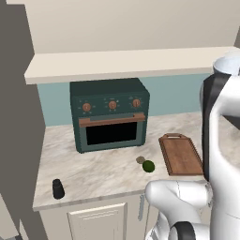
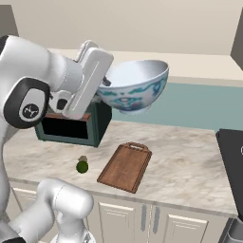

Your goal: Open the cabinet. Place the bowl and condiment on the counter. Then place the lime and garlic on the cutting board.

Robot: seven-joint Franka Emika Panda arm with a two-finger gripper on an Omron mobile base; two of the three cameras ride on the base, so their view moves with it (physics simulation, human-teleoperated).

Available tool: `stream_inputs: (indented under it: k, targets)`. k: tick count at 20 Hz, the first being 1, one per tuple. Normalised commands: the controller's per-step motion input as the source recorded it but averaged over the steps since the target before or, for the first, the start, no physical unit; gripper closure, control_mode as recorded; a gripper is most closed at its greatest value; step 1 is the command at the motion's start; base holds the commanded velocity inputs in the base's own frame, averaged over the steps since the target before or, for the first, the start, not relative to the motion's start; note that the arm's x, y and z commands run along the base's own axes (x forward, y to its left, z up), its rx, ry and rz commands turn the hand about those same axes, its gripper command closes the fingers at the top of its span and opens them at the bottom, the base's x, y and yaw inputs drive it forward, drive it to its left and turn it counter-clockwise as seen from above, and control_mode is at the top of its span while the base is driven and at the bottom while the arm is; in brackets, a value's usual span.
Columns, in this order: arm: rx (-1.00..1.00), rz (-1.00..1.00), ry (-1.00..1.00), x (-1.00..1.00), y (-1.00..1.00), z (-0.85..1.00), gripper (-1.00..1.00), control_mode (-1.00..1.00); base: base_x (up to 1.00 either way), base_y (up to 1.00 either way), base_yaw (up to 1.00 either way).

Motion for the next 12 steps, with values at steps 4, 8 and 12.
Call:
stream_inputs:
  k: [4, 8, 12]
  targets:
    - [0.04, 0.00, 0.01, -0.05, -0.34, -0.41, 1.00, -1.00, 0.00, 0.00, 0.00]
    - [0.09, 0.02, 0.00, -0.03, -0.52, -0.28, 1.00, -1.00, 0.00, 0.00, 0.00]
    - [0.08, 0.01, 0.03, -0.07, -0.44, -0.22, 1.00, -1.00, 0.00, 0.00, 0.00]
